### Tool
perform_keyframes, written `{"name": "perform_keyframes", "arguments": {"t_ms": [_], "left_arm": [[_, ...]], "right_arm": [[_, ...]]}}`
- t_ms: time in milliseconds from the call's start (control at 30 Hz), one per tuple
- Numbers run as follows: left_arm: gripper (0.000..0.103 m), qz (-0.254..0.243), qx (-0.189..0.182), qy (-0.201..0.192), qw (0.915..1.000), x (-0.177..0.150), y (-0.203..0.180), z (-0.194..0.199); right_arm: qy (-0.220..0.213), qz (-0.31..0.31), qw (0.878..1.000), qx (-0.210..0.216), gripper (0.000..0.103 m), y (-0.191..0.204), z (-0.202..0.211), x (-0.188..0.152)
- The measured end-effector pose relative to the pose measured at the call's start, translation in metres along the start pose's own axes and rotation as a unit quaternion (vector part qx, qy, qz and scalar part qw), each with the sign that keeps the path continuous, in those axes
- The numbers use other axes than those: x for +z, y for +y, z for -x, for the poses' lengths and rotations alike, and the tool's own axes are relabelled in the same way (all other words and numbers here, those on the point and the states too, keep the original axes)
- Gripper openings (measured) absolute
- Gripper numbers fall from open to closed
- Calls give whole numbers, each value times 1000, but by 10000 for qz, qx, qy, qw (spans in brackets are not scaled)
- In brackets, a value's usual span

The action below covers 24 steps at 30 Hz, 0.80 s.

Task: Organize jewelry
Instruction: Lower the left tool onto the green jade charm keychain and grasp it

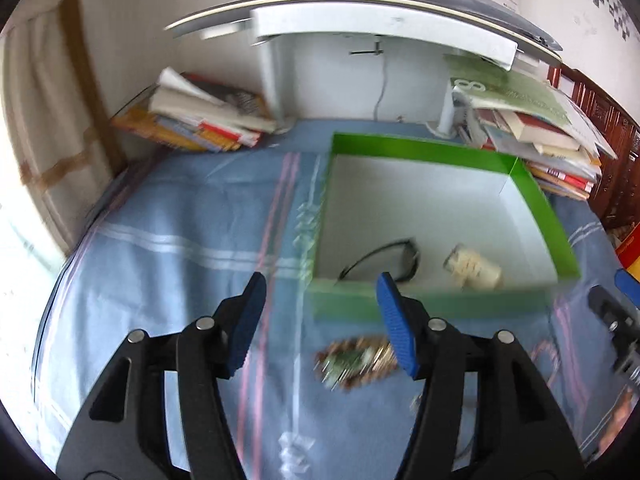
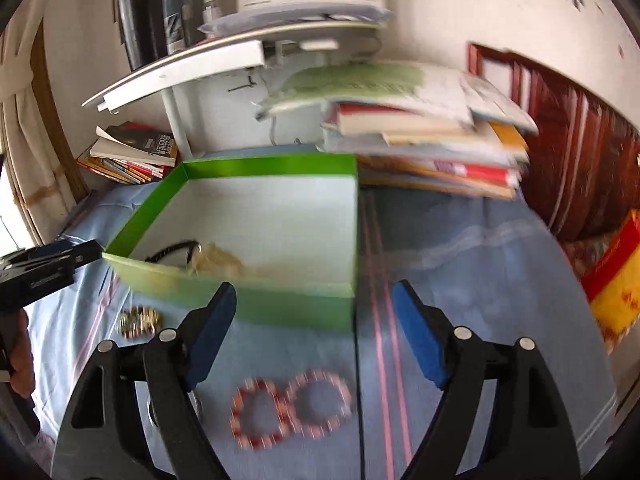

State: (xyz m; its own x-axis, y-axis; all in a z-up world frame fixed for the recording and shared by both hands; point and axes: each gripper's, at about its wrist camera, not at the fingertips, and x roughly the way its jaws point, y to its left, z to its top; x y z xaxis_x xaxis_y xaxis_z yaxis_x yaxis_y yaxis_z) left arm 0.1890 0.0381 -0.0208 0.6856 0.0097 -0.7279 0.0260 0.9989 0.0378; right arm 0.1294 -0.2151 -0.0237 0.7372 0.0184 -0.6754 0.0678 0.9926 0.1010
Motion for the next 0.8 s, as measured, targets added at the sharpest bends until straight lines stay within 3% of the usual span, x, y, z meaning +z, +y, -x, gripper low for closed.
{"name": "perform_keyframes", "arguments": {"t_ms": [67,167,333,467,633,700,800], "left_arm": [[57,24,3,44,10000,-14,6,1],[46,29,-108,331,9994,-31,11,-12],[43,231,-426,856,9951,-41,11,-43],[29,383,-623,1192,9902,-45,7,-64],[24,399,-665,1202,9897,-46,4,-66],[13,364,-649,1204,9899,-46,3,-65],[11,351,-666,1202,9899,-45,0,-62]], "right_arm": [[102,-108,9998,-118,79,-8,0,-16],[340,-215,9991,-115,79,-14,-7,-35],[598,-253,9978,-130,79,-16,-22,-49],[688,-206,9974,-113,79,-12,-28,-56],[786,-157,9967,-115,79,-9,-33,-61],[819,-152,9965,-113,79,-9,-36,-62],[835,-123,9963,-170,79,-7,-36,-66]]}}
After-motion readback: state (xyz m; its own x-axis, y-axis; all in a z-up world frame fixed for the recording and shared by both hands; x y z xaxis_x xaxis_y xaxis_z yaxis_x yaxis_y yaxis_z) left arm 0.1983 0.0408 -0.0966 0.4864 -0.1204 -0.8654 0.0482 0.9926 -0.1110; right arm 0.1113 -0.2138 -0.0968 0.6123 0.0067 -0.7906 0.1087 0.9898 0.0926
